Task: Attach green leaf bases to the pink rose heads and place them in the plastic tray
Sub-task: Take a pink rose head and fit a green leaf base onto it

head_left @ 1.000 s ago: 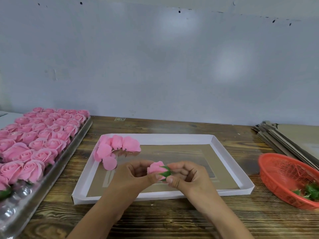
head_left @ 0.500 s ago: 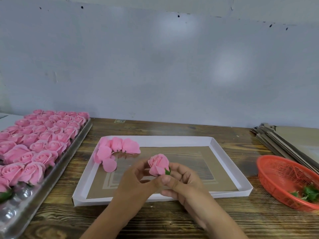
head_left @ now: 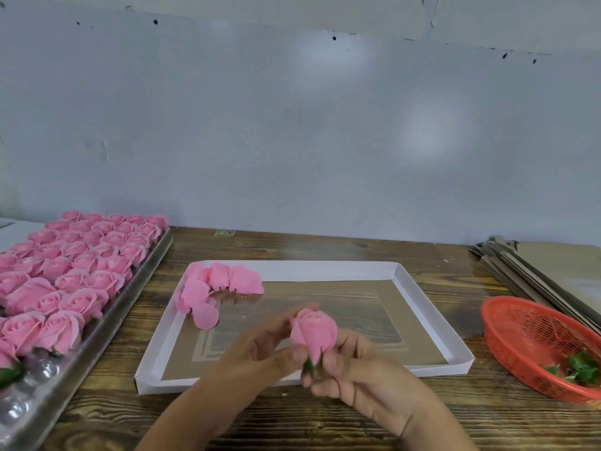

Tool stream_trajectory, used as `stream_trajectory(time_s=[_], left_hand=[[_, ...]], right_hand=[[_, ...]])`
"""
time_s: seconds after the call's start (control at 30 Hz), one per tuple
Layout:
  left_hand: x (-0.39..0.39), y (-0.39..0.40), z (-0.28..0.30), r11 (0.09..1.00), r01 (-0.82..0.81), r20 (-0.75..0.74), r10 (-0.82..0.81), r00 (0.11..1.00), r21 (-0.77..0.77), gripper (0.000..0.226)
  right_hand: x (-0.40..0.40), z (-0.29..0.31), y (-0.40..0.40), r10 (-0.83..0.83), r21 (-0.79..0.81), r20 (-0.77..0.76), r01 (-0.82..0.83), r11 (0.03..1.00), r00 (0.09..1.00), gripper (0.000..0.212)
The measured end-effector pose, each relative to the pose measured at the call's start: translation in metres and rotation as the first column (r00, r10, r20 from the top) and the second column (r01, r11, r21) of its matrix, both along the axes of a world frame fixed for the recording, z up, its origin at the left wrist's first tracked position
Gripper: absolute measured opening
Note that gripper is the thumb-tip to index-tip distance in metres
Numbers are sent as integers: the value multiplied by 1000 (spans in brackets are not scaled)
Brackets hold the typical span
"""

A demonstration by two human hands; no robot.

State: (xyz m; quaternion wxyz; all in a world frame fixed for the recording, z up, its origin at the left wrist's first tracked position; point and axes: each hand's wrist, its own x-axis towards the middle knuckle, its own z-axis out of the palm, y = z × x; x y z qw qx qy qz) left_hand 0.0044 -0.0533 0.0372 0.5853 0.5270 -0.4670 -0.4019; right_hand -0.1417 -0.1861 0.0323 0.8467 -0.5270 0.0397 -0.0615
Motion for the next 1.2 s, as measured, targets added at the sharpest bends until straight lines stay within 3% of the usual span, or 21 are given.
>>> stream_trajectory(time_s=[0.1, 0.23, 0.47, 0.57, 0.8, 0.93, 1.03, 1.2], left_hand=[[1, -10, -4, 979, -199, -113, 192, 975, -55, 41], [-4, -2, -8, 949, -262, -6, 265, 964, -174, 53], [-5, -5, -4, 967, -149, 23, 157, 987, -205, 34], [-6, -5, -8, 968, -191, 58, 203, 978, -162, 30], [-4, -5, -10, 989, -142, 140, 134, 981, 49, 61], [-3, -4, -10, 976, -209, 26, 211, 977, -60, 75], [-2, -4, -7, 940, -280, -7, 284, 959, -194, 51], [-9, -8, -11, 945, -282, 148, 306, 940, -162, 22]], right_hand=[[7, -3, 7, -255, -293, 27, 251, 923, 967, 32], [16, -8, 17, -338, -482, 108, 347, 805, 935, 35], [14, -6, 18, -330, -507, 151, 360, 783, 932, 30], [13, -6, 18, -374, -502, 167, 405, 764, 912, 20], [13, -5, 16, -410, -523, 207, 455, 721, 888, 29], [15, -7, 17, -474, -551, 161, 477, 684, 866, 26], [15, -8, 21, -445, -647, 107, 402, 648, 889, 27], [14, -7, 25, -440, -680, 85, 375, 630, 894, 23]])
